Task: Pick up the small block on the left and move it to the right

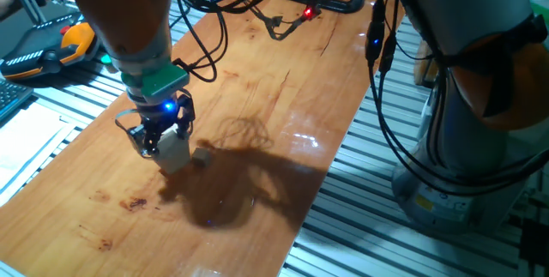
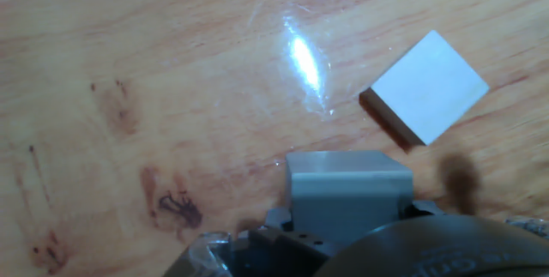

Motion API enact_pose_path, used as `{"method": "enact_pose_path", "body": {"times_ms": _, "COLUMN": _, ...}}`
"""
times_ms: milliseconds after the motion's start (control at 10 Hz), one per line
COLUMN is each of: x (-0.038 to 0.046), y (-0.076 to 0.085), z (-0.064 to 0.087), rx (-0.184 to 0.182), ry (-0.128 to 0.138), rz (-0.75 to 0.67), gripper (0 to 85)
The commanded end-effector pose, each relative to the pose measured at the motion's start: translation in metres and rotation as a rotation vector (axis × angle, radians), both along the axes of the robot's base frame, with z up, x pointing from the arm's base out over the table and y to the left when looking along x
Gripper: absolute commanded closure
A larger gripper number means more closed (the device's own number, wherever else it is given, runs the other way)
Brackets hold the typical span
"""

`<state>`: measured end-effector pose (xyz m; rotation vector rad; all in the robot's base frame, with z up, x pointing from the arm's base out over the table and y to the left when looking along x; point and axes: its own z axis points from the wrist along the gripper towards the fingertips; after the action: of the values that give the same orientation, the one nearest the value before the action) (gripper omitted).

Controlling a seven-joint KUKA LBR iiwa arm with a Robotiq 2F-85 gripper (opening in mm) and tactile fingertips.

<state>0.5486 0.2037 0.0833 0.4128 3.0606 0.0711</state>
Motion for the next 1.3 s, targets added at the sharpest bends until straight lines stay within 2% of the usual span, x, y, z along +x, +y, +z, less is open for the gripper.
{"method": "enact_pose_path", "body": {"times_ms": 0, "x": 0.0006, "y": 0.000, "z": -0.003, "rx": -0.007, "ry": -0.007, "rz": 0.005, "gripper": 83.3}}
{"method": "enact_pose_path", "body": {"times_ms": 200, "x": 0.0041, "y": -0.001, "z": -0.015, "rx": -0.014, "ry": -0.037, "rz": 0.024, "gripper": 81.7}}
{"method": "enact_pose_path", "body": {"times_ms": 300, "x": 0.0059, "y": -0.002, "z": -0.015, "rx": -0.049, "ry": -0.027, "rz": 0.042, "gripper": 76.3}}
{"method": "enact_pose_path", "body": {"times_ms": 400, "x": 0.0063, "y": -0.002, "z": -0.015, "rx": -0.122, "ry": -0.007, "rz": 0.062, "gripper": 62.0}}
{"method": "enact_pose_path", "body": {"times_ms": 500, "x": 0.0072, "y": -0.003, "z": -0.015, "rx": -0.155, "ry": -0.001, "rz": 0.071, "gripper": 47.7}}
{"method": "enact_pose_path", "body": {"times_ms": 600, "x": 0.0084, "y": -0.004, "z": -0.016, "rx": -0.155, "ry": -0.001, "rz": 0.071, "gripper": 37.7}}
{"method": "enact_pose_path", "body": {"times_ms": 800, "x": 0.0121, "y": -0.006, "z": -0.017, "rx": -0.169, "ry": 0.001, "rz": 0.082, "gripper": 24.0}}
{"method": "enact_pose_path", "body": {"times_ms": 900, "x": 0.0125, "y": -0.006, "z": -0.017, "rx": -0.181, "ry": 0.000, "rz": 0.082, "gripper": 12.3}}
{"method": "enact_pose_path", "body": {"times_ms": 1200, "x": 0.0138, "y": -0.007, "z": -0.008, "rx": -0.163, "ry": 0.051, "rz": 0.095, "gripper": 13.0}}
